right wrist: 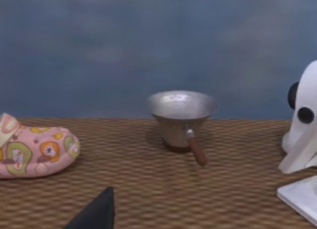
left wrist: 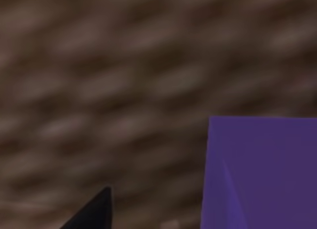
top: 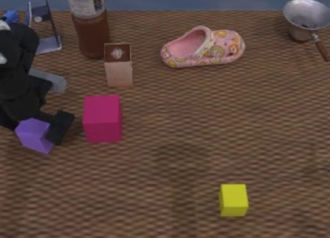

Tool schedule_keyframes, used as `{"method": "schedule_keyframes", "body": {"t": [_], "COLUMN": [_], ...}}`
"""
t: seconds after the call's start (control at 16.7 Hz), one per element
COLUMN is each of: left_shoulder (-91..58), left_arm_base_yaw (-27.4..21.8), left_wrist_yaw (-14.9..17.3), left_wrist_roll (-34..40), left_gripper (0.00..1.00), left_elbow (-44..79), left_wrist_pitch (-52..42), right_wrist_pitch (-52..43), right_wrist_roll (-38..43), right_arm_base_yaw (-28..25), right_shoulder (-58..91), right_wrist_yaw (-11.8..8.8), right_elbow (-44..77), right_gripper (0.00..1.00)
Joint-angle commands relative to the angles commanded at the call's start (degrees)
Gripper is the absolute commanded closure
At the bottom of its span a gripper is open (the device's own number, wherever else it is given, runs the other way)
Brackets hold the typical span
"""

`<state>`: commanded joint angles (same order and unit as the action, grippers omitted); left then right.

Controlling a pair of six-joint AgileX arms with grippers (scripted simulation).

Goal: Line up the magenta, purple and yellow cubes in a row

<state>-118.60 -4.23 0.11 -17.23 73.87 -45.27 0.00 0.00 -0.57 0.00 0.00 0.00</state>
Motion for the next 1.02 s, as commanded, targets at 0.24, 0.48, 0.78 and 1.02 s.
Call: {"method": "schedule_keyframes", "body": {"t": [0.24, 0.48, 0.78, 1.02], "left_shoulder": [0.0, 0.0, 0.0, 0.0], "left_arm_base_yaw": [0.0, 0.0, 0.0, 0.0], "left_wrist_yaw": [0.0, 0.0, 0.0, 0.0], "left_wrist_roll": [0.0, 0.0, 0.0, 0.0], "left_gripper": [0.38, 0.68, 1.00, 1.00], "left_elbow": [0.0, 0.0, 0.0, 0.0], "left_wrist_pitch": [0.0, 0.0, 0.0, 0.0], "right_wrist_pitch": [0.0, 0.0, 0.0, 0.0], "right_wrist_roll": [0.0, 0.0, 0.0, 0.0], "right_arm_base_yaw": [0.0, 0.0, 0.0, 0.0], "right_shoulder": [0.0, 0.0, 0.0, 0.0], "right_wrist_yaw": [0.0, 0.0, 0.0, 0.0], "right_elbow": [0.0, 0.0, 0.0, 0.0], "right_gripper": [0.00, 0.00, 0.00, 0.00]}}
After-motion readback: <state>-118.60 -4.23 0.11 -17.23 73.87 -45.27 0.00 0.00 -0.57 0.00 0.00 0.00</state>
